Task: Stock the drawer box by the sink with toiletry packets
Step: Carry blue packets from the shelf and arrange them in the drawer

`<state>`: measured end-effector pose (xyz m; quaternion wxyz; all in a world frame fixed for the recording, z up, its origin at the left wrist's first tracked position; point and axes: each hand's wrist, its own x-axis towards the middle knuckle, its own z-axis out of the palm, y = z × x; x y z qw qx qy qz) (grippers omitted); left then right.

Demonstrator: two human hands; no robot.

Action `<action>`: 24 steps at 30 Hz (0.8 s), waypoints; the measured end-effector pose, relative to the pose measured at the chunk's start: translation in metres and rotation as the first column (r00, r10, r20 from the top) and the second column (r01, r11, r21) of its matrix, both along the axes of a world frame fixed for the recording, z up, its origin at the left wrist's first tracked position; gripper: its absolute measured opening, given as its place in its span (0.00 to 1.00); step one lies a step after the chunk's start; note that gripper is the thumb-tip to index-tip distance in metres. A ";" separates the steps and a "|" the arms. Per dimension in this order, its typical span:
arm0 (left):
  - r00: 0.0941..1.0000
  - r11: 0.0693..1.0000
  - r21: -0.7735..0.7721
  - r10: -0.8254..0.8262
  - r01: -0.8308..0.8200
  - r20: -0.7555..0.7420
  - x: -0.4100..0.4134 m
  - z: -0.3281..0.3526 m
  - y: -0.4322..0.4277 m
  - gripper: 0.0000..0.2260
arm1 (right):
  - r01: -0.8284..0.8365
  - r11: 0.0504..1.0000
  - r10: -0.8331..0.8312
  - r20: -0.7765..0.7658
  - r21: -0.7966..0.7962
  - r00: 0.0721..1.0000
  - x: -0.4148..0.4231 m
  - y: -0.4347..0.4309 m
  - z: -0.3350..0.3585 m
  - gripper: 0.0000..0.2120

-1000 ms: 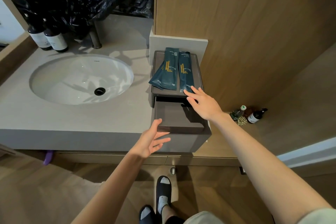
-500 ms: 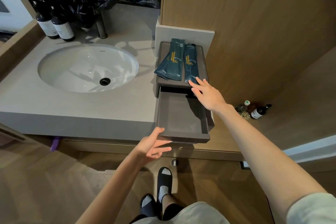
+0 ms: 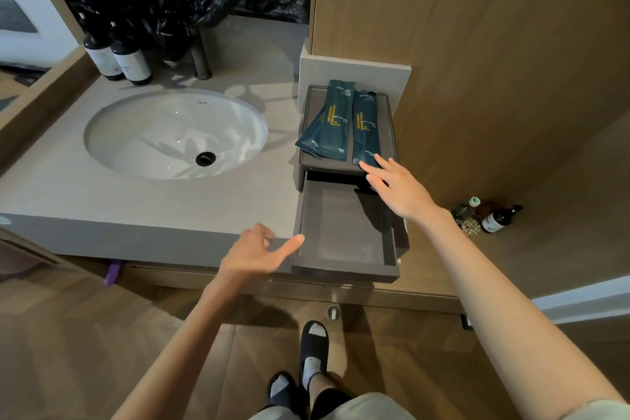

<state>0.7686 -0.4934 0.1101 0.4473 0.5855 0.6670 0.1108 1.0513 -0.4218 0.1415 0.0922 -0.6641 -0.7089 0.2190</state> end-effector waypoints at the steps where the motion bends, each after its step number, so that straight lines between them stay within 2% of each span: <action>1: 0.999 0.999 0.033 0.036 -0.037 0.033 0.000 0.009 0.008 0.29 | 0.012 1.000 -0.012 -0.033 0.027 0.999 0.001 0.001 0.003 0.20; 6: 0.962 0.959 0.197 0.159 -0.204 0.220 0.022 0.042 0.079 0.14 | 0.156 0.966 -0.121 -0.175 0.207 0.977 0.001 0.016 0.021 0.18; 8: 0.950 0.937 0.250 0.178 -0.243 0.258 0.038 0.051 0.108 0.15 | 0.184 0.957 -0.132 -0.227 0.225 0.965 0.001 0.030 0.024 0.18; 11: 0.959 0.921 0.317 0.153 -0.225 0.237 0.064 0.063 0.148 0.16 | 0.236 0.950 -0.173 -0.286 0.203 0.942 -0.001 0.054 0.024 0.18; 15: 0.971 0.946 0.294 0.071 -0.138 0.230 0.095 0.060 0.191 0.20 | 0.278 0.953 -0.240 -0.262 0.119 0.935 -0.010 0.085 0.016 0.21; 17: 0.987 0.947 0.309 0.034 -0.082 0.159 0.107 0.054 0.205 0.23 | 0.311 0.948 -0.288 -0.233 0.067 0.929 -0.013 0.097 0.009 0.25; 19: 1.000 0.935 0.355 0.012 -0.014 0.007 0.115 0.046 0.213 0.27 | 0.345 0.938 -0.328 -0.220 0.042 0.919 -0.015 0.105 0.005 0.29; 22: 0.979 0.913 0.403 0.027 0.059 -0.204 0.123 0.040 0.214 0.33 | 0.363 0.931 -0.341 -0.247 0.047 0.907 -0.013 0.112 0.006 0.34; 24: 0.956 0.909 0.407 0.038 0.087 -0.290 0.127 0.041 0.214 0.38 | 0.361 0.931 -0.335 -0.274 0.048 0.902 -0.010 0.114 0.008 0.38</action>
